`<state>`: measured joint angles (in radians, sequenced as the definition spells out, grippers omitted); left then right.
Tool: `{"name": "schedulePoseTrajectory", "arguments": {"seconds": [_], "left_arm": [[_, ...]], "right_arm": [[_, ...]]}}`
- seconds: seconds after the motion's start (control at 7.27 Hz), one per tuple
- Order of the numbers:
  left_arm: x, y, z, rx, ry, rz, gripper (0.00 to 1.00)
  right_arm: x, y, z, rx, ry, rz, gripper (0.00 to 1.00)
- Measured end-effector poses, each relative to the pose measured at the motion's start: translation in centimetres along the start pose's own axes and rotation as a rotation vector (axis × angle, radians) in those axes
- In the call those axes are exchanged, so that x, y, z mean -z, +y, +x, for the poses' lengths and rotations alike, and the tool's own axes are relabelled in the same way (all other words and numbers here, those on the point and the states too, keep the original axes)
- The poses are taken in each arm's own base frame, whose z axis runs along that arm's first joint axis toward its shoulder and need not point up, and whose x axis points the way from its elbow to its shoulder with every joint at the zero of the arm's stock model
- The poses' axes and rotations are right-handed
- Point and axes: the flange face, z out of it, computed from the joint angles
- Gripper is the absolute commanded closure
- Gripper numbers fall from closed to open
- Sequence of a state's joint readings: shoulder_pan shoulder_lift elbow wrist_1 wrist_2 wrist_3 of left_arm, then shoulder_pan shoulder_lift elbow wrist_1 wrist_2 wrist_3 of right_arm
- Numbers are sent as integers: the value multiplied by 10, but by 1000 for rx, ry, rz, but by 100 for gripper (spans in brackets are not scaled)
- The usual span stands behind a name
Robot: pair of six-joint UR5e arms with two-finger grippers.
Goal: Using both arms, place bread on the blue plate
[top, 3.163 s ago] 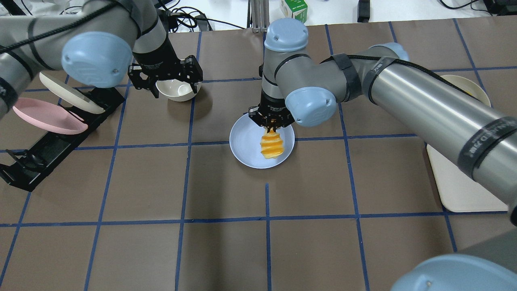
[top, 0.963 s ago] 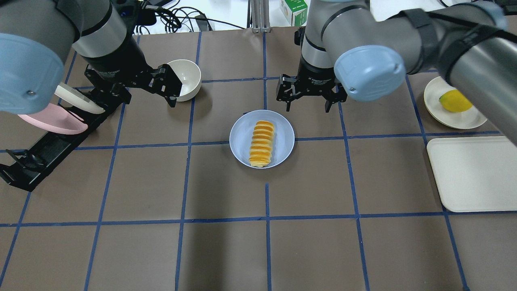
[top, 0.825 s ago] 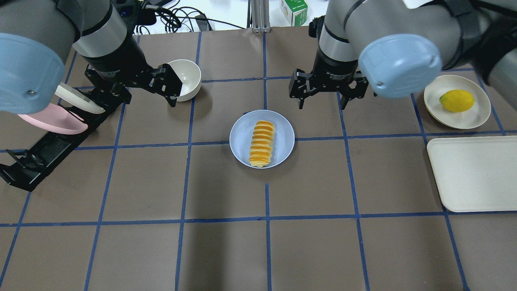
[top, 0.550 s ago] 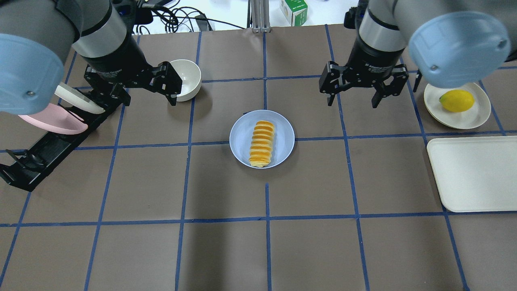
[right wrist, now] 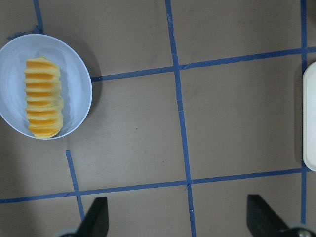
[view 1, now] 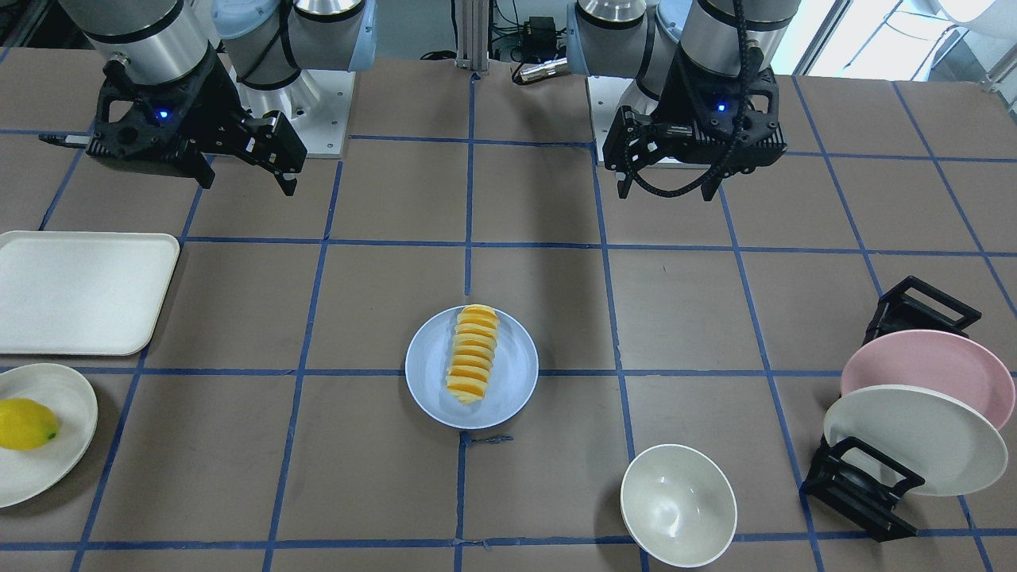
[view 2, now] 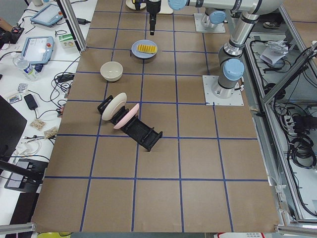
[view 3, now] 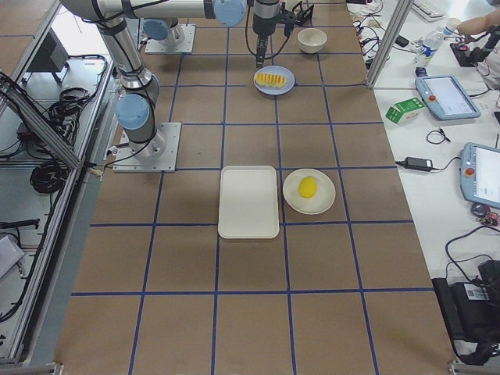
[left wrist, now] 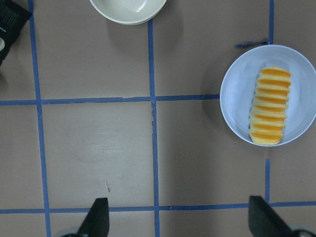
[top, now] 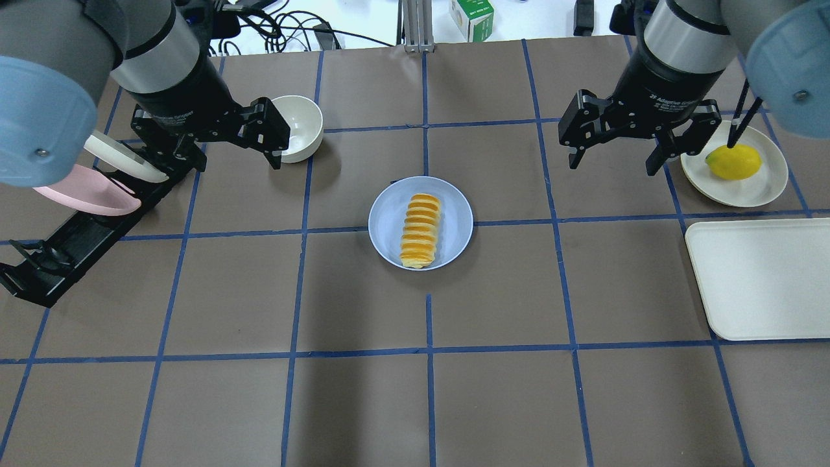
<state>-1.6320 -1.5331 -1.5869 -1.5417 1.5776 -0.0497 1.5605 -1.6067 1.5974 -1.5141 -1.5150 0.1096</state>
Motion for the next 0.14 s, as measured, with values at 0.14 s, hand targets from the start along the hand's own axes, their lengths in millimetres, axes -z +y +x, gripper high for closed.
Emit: {"name": "schedulePoseTrajectory", "arguments": {"seconds": [0.14], "left_arm": [[2,1,0,-1,0,3,0]], "right_arm": [[0,0,1,0,7,1,0]]}}
